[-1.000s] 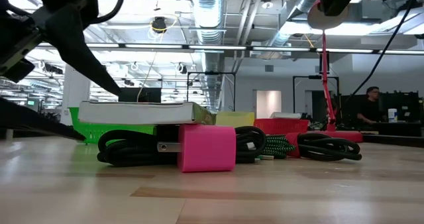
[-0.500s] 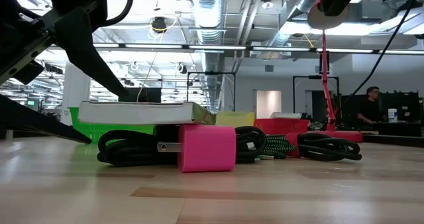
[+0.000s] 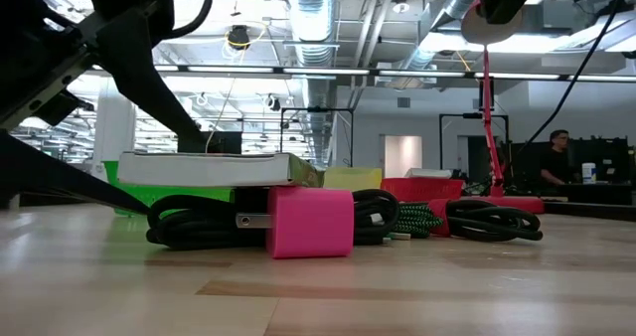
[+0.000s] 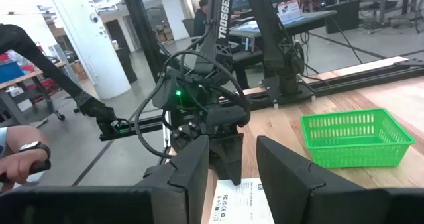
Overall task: Pick and place items into bin
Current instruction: Put the white card reader box into the red bin
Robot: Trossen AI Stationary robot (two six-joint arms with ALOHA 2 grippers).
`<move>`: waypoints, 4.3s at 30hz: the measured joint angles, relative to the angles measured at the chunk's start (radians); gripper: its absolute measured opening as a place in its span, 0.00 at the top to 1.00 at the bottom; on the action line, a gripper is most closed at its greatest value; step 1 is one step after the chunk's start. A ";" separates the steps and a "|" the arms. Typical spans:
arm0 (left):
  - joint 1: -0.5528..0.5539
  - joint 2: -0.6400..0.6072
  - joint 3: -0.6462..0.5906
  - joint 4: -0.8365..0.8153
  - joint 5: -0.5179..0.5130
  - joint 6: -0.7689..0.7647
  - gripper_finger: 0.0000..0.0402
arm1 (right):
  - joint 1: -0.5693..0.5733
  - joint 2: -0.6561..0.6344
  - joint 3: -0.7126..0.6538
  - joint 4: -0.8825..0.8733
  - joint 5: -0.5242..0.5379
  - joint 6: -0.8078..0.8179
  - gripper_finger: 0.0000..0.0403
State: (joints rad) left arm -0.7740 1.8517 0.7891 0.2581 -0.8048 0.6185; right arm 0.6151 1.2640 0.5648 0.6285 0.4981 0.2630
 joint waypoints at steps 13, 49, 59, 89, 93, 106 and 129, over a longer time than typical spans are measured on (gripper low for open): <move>0.002 0.000 0.000 -0.006 0.000 0.001 0.45 | 0.000 0.000 0.000 -0.001 0.000 0.000 0.70; -0.057 -0.001 0.000 0.033 -0.254 0.116 0.96 | -0.003 0.000 0.000 -0.008 0.020 0.008 0.70; -0.052 -0.001 0.001 0.288 -0.321 0.401 0.96 | -0.074 0.000 0.000 -0.064 0.074 0.354 0.70; 0.024 -0.001 0.150 0.308 -0.274 0.655 0.96 | -0.238 0.000 0.000 -0.138 -0.265 0.755 0.47; 0.035 -0.001 0.150 0.308 -0.274 0.655 0.96 | -0.238 0.000 0.000 -0.150 -0.265 0.759 0.45; 0.036 -0.001 0.150 0.307 -0.274 0.660 0.96 | -0.241 0.157 0.002 0.005 -0.265 0.837 0.46; 0.034 -0.002 0.150 0.301 -0.284 0.686 0.94 | -0.294 0.412 0.222 0.043 -0.471 0.810 0.86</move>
State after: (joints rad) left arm -0.7403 1.8496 0.9390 0.5592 -1.0889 1.3043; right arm 0.3211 1.6756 0.7864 0.6712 0.0273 1.0729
